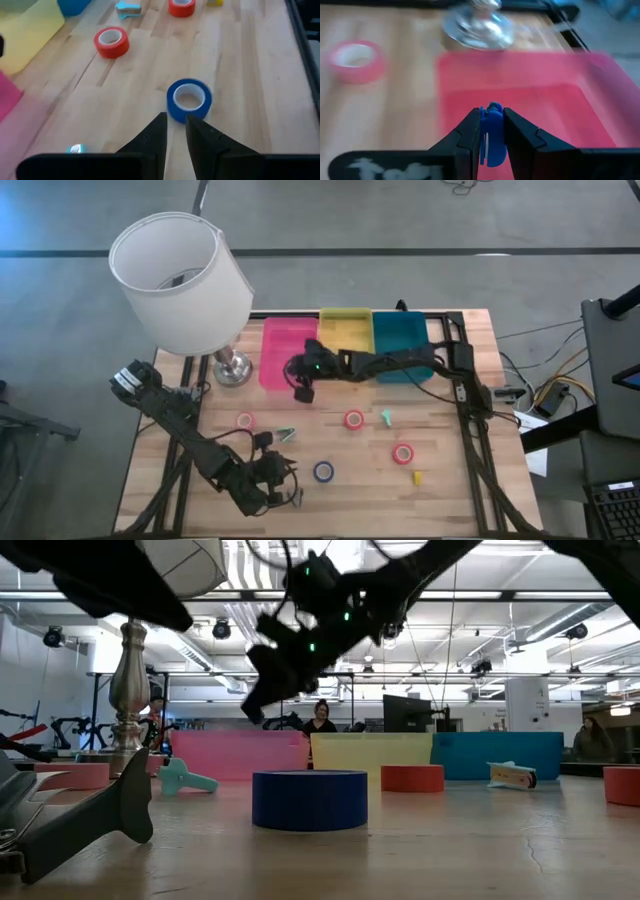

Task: Pick and place Stapler, Stapler remover, tape
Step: Put the blue stapler into the pink bin, then put the yellow stapler into the pink bin

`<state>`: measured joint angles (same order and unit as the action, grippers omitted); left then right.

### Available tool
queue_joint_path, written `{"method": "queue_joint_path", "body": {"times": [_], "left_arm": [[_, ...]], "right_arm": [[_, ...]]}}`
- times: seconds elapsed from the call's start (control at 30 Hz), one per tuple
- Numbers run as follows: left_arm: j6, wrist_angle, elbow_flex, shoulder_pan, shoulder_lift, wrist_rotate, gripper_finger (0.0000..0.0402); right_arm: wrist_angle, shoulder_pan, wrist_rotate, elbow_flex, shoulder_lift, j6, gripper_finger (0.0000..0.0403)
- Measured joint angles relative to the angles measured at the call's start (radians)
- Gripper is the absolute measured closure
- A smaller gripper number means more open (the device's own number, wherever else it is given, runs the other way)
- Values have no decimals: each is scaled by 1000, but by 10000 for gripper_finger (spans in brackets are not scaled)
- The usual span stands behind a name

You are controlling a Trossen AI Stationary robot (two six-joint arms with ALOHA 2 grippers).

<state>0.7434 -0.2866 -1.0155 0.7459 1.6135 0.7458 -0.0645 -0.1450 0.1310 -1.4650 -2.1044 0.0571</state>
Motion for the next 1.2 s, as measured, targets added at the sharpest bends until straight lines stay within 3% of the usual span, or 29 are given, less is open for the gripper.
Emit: {"method": "queue_joint_path", "body": {"times": [0.47,0.97,1.07,1.2], "left_arm": [[153,23,72,2,0,28,328],[157,34,72,2,0,39,328],[157,34,72,2,0,39,328],[157,34,72,2,0,39,328]], "right_arm": [[2,-73,-1,-82,-151,-28,328],[7,-45,-13,-153,-138,67,210],[71,-27,-12,-153,-119,69,202],[290,7,0,-154,-47,48,200]]}}
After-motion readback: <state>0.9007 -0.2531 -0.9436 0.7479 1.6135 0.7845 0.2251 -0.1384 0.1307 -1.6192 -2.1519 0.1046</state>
